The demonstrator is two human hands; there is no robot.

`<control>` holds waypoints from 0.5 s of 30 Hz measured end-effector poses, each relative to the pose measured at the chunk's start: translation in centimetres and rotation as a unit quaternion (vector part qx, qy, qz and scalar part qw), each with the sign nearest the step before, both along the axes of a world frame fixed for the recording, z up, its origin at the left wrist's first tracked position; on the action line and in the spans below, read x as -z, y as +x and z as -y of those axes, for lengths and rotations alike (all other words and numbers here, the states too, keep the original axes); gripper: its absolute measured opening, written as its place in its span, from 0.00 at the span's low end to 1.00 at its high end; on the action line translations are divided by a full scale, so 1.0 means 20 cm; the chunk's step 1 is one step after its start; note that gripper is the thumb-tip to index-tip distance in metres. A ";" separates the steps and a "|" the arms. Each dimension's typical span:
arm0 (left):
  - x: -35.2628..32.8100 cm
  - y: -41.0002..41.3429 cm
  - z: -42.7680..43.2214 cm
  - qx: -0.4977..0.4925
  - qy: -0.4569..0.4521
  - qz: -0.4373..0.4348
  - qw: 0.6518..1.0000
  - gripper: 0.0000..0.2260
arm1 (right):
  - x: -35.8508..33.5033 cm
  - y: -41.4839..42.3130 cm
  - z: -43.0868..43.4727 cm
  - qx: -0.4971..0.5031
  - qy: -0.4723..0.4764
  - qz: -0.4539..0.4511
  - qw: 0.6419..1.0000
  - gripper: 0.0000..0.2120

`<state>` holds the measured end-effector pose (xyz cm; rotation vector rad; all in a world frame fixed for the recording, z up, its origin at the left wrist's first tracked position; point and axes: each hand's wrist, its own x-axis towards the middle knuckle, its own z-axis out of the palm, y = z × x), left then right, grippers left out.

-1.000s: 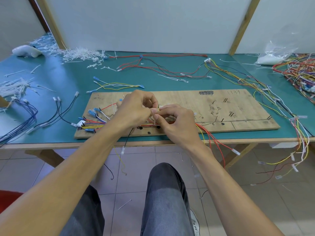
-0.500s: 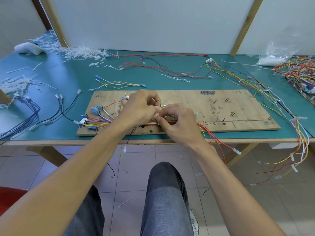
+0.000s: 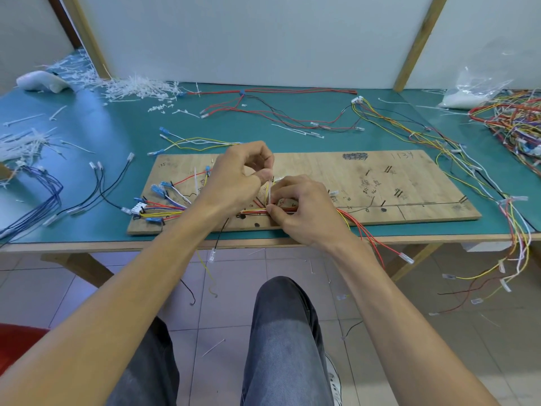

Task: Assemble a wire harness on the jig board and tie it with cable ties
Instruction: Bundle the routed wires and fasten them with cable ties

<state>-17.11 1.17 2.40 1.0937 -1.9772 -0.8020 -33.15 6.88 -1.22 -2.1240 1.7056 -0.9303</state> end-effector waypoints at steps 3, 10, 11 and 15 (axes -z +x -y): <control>-0.03 0.07 0.02 0.035 0.003 0.031 0.999 0.04 | 0.01 0.00 -0.01 0.015 -0.003 0.046 0.999 0.02; 0.01 0.04 0.00 0.013 -0.021 0.052 0.998 0.07 | 0.01 0.01 -0.01 0.010 -0.011 0.023 1.000 0.01; 0.01 0.02 0.00 -0.001 -0.032 0.052 0.998 0.08 | 0.02 0.01 -0.01 0.009 -0.015 0.012 1.000 0.01; 0.05 -0.05 -0.01 -0.077 -0.016 0.024 0.997 0.09 | 0.04 0.03 -0.02 0.014 -0.040 0.003 0.999 0.02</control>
